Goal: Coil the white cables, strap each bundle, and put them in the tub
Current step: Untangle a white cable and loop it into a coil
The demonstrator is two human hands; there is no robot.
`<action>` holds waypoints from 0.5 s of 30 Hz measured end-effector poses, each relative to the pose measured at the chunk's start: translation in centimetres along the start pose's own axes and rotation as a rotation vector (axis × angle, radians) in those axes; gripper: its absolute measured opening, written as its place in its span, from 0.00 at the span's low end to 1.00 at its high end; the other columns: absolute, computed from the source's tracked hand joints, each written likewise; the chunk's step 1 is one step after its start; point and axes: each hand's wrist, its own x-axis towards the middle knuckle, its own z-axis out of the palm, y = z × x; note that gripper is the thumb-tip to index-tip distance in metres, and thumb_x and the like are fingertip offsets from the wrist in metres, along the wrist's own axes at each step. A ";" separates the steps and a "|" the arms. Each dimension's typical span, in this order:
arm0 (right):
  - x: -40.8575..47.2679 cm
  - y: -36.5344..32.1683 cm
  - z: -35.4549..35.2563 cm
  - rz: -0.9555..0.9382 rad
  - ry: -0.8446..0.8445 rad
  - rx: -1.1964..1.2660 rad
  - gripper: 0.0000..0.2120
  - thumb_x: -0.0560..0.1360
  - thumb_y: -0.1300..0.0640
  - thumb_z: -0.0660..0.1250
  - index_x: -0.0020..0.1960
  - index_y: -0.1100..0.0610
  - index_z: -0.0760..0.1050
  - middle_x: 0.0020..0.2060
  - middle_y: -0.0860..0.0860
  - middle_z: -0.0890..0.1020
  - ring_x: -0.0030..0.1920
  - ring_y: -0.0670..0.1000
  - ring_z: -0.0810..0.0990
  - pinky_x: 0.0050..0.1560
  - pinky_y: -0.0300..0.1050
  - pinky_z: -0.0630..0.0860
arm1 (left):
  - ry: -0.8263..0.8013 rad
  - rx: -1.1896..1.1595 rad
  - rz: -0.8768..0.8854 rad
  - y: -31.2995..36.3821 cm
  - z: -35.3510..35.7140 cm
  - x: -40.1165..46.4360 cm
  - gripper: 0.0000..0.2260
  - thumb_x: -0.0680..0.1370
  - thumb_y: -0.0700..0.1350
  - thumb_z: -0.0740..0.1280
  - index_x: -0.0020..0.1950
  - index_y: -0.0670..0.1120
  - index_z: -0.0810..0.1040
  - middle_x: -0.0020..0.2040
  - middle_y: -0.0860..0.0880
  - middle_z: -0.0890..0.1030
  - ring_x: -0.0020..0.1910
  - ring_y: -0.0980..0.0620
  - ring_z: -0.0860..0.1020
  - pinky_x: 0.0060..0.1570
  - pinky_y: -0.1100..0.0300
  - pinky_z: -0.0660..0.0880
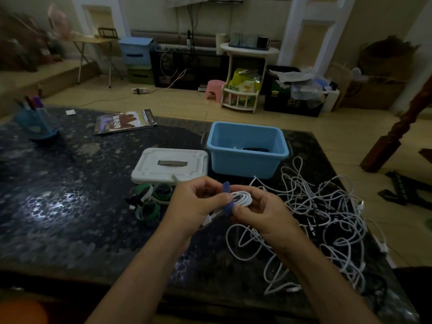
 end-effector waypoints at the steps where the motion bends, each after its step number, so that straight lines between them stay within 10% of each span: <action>1: 0.0 0.0 0.0 -0.005 -0.003 -0.008 0.20 0.76 0.68 0.70 0.67 0.59 0.76 0.56 0.55 0.85 0.57 0.54 0.84 0.60 0.51 0.81 | 0.004 -0.005 -0.005 0.0 0.0 0.0 0.05 0.71 0.34 0.75 0.43 0.42 0.82 0.37 0.44 0.85 0.37 0.52 0.82 0.39 0.60 0.78; 15: 0.0 0.4 -0.1 -0.090 -0.031 -0.133 0.26 0.73 0.72 0.71 0.67 0.53 0.76 0.56 0.49 0.84 0.57 0.48 0.83 0.59 0.46 0.80 | 0.020 -0.134 -0.108 0.2 -0.5 0.1 0.11 0.72 0.32 0.72 0.49 0.45 0.81 0.43 0.42 0.86 0.40 0.47 0.84 0.38 0.57 0.80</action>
